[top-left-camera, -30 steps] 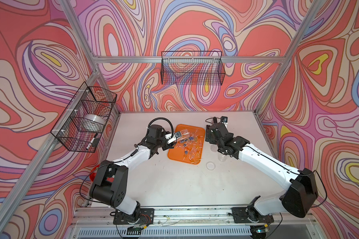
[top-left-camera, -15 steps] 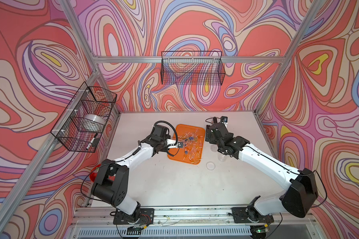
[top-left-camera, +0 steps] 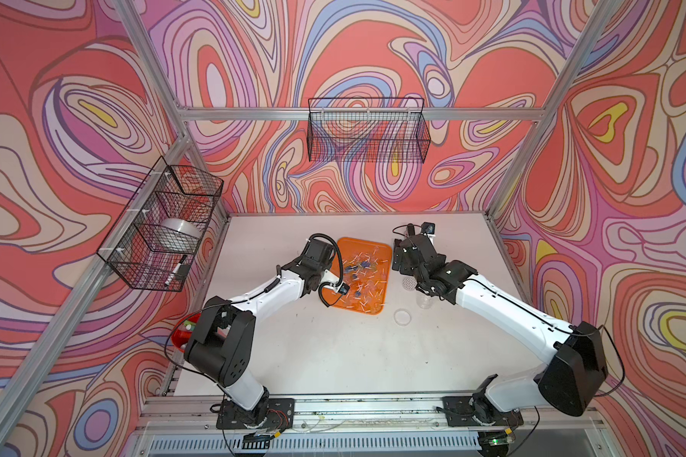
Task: Pour the candies out of the jar
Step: 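Pour the candies out of the jar onto the tray.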
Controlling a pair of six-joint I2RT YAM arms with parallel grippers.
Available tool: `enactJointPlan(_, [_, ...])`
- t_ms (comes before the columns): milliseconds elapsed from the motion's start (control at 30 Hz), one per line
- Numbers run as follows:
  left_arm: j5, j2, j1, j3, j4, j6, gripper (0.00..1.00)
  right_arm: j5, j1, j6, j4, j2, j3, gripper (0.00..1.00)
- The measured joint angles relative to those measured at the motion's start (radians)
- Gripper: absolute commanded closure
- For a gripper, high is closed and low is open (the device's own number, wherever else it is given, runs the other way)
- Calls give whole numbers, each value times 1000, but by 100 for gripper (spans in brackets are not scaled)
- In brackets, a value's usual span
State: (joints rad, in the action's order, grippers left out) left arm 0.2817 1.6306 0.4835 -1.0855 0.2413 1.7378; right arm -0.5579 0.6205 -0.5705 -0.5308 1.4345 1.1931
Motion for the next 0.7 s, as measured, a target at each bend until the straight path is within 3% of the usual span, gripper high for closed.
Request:
enactJointPlan(333, [15,-10,1,0,-35,19,100,2,0,1,0,0,0,2])
enactJointPlan(500, [-12,-10,-11,-11,-47,-86,100,29,-1,36,2,-18,-1,2])
enactJointPlan(700, [-127,-34,-34,-19,-83,-323,100,157,-14,165,12,-107,-2,2])
